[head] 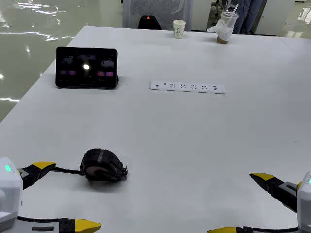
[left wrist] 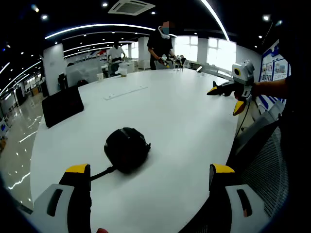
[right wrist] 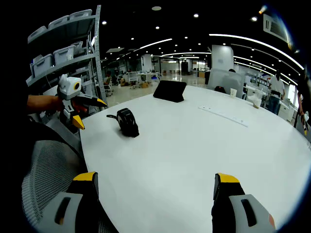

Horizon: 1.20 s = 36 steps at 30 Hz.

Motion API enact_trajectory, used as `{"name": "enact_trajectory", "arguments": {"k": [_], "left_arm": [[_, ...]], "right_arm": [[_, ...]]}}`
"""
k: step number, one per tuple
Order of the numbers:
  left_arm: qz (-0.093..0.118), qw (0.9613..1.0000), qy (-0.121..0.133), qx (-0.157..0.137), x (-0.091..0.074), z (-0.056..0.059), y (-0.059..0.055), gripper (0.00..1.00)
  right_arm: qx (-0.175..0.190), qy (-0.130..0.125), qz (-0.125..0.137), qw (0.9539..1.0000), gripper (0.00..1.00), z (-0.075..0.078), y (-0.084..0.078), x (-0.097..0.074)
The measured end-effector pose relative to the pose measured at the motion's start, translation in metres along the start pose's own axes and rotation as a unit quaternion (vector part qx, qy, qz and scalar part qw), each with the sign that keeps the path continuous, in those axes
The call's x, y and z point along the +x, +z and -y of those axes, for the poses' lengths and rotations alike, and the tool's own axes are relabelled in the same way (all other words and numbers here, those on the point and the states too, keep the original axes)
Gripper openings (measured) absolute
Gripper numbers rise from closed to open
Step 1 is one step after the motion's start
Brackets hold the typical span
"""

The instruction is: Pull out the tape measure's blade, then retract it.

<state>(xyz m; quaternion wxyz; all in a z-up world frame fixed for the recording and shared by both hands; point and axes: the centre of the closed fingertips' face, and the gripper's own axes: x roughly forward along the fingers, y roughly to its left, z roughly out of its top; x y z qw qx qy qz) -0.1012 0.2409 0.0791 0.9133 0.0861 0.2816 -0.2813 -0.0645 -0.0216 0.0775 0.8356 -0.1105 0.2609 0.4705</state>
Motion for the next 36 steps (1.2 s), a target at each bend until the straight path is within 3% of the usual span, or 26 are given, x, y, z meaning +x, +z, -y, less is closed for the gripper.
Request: {"name": "enact_trajectory", "arguments": {"k": [36], "left_arm": [[-0.01, 0.9999, 0.001, -0.001, 0.0027, -0.002, -0.0047, 0.99]], "right_arm": [[-0.006, 0.01, -0.008, 0.9999, 0.99, 0.0009, -0.0031, 0.003]]}}
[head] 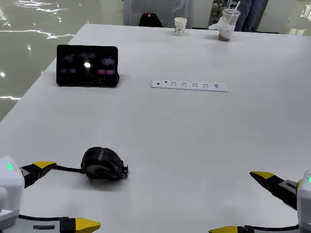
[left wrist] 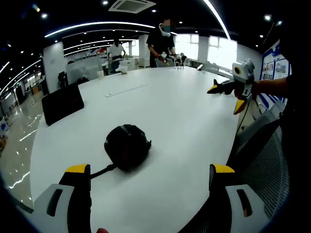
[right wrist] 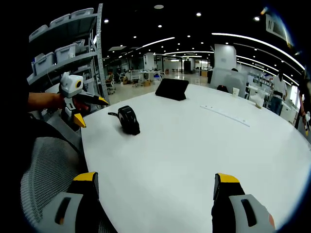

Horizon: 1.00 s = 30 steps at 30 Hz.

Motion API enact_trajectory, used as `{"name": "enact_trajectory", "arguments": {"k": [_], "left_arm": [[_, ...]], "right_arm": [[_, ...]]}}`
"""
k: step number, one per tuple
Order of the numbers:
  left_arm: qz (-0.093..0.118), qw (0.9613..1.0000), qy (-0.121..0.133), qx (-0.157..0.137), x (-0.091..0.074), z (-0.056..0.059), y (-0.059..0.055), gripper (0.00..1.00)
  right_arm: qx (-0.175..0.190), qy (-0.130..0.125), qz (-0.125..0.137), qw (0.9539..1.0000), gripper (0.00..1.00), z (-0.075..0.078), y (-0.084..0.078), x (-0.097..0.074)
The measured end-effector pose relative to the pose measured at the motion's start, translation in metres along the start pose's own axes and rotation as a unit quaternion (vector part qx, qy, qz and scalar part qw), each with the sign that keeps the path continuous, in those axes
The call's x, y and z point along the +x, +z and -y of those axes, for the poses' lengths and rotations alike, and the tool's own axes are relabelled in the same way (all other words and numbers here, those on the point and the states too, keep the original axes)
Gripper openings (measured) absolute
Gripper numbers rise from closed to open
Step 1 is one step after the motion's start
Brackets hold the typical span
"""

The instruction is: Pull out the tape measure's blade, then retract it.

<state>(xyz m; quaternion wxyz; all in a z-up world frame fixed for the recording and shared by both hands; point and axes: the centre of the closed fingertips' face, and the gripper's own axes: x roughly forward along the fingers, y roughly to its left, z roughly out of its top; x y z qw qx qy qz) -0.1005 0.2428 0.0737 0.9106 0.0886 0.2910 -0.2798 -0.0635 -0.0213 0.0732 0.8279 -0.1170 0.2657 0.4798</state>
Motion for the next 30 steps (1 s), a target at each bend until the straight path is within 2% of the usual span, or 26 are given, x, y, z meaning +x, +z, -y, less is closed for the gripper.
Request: {"name": "enact_trajectory", "arguments": {"k": [15, 30], "left_arm": [[-0.018, 0.9995, -0.016, 0.019, 0.008, -0.002, -0.004, 0.99], [-0.024, 0.9985, -0.026, 0.042, 0.015, -0.016, 0.003, 0.99]], "right_arm": [[-0.01, 0.016, -0.015, 0.9997, 0.97, -0.002, -0.002, 0.009], [-0.033, 0.037, -0.021, 0.9985, 0.95, 0.001, 0.008, 0.025]]}}
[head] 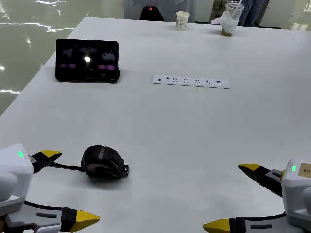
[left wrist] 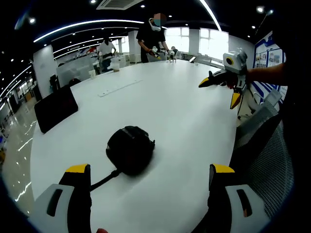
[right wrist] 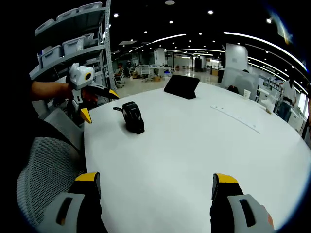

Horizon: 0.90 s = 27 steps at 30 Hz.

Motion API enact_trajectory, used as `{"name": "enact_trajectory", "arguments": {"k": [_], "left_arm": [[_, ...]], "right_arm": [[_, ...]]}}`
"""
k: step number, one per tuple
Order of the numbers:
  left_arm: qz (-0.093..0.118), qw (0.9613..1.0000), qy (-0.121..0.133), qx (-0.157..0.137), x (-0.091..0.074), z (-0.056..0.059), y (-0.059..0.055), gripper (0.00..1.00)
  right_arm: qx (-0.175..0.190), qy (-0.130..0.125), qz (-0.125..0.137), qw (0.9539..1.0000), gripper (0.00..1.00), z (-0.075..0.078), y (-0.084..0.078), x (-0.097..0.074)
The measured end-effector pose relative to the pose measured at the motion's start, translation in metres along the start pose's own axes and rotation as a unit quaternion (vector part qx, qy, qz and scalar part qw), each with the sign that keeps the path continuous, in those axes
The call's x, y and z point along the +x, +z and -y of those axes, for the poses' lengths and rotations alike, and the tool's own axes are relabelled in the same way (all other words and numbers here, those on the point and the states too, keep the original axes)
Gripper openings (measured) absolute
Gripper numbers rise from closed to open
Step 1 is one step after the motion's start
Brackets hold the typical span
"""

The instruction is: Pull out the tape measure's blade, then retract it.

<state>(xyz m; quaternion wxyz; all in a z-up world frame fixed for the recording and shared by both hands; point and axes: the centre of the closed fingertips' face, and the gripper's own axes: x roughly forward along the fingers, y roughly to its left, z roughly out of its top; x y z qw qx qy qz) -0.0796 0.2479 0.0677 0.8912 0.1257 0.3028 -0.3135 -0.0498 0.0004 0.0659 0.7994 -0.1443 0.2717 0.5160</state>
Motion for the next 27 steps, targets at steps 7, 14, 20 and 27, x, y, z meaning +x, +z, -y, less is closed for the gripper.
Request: {"name": "enact_trajectory", "arguments": {"k": [7, 14, 20, 27], "left_arm": [[-0.005, 0.9999, -0.006, 0.015, 0.002, -0.006, 0.002, 0.99], [-0.009, 0.9996, -0.012, 0.025, 0.005, -0.011, 0.003, 0.99], [-0.013, 0.9991, -0.02, 0.034, 0.008, -0.013, 0.004, 0.99], [-0.018, 0.9984, -0.028, 0.045, 0.012, -0.016, 0.006, 0.98]], "right_arm": [[-0.012, 0.01, -0.004, 0.9999, 0.95, 0.001, 0.004, 0.007], [-0.022, 0.022, -0.011, 0.9995, 0.92, 0.0, 0.006, 0.014], [-0.028, 0.028, -0.014, 0.9991, 0.91, 0.001, 0.007, 0.018], [-0.036, 0.036, -0.019, 0.9985, 0.9, 0.002, 0.009, 0.023]]}}
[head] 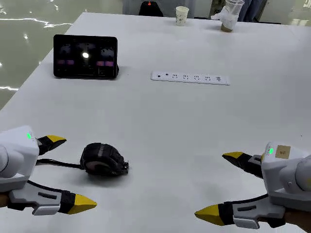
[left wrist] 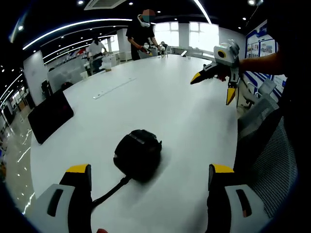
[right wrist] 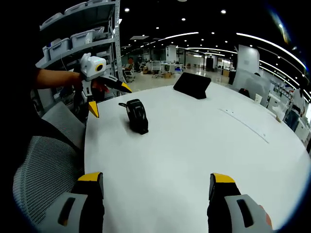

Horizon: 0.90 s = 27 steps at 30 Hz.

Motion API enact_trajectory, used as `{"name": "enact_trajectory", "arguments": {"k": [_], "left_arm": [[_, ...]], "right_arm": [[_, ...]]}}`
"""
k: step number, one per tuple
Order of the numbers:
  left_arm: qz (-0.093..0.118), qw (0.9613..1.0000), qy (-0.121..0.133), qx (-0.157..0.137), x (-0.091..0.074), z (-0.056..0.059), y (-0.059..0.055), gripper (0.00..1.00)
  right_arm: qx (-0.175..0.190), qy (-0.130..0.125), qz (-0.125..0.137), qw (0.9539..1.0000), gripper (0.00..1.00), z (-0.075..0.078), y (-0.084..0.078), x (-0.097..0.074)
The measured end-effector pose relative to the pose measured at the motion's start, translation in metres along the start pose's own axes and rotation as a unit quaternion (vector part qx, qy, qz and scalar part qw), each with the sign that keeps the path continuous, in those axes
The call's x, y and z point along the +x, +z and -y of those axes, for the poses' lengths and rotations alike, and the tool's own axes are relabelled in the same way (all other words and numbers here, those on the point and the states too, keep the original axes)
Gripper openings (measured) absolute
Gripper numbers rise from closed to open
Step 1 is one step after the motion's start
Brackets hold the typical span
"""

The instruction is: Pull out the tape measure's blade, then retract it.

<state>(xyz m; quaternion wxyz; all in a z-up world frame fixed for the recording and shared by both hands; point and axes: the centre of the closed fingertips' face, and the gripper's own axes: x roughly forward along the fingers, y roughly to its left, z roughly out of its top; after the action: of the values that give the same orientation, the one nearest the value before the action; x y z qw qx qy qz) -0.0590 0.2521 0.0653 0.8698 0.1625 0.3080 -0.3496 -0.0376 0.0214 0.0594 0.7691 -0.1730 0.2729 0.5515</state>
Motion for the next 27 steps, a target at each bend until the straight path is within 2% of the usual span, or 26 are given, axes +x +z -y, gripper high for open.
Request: {"name": "enact_trajectory", "arguments": {"k": [13, 27], "left_arm": [[-0.014, 0.9994, -0.02, 0.025, 0.007, -0.004, 0.001, 0.93], [-0.02, 0.997, -0.047, 0.058, 0.014, -0.007, 0.005, 0.74]], "right_arm": [[-0.018, 0.018, -0.009, 0.9996, 0.82, 0.002, 0.004, 0.01], [-0.048, 0.035, -0.023, 0.9979, 0.73, 0.005, 0.01, 0.025]]}}
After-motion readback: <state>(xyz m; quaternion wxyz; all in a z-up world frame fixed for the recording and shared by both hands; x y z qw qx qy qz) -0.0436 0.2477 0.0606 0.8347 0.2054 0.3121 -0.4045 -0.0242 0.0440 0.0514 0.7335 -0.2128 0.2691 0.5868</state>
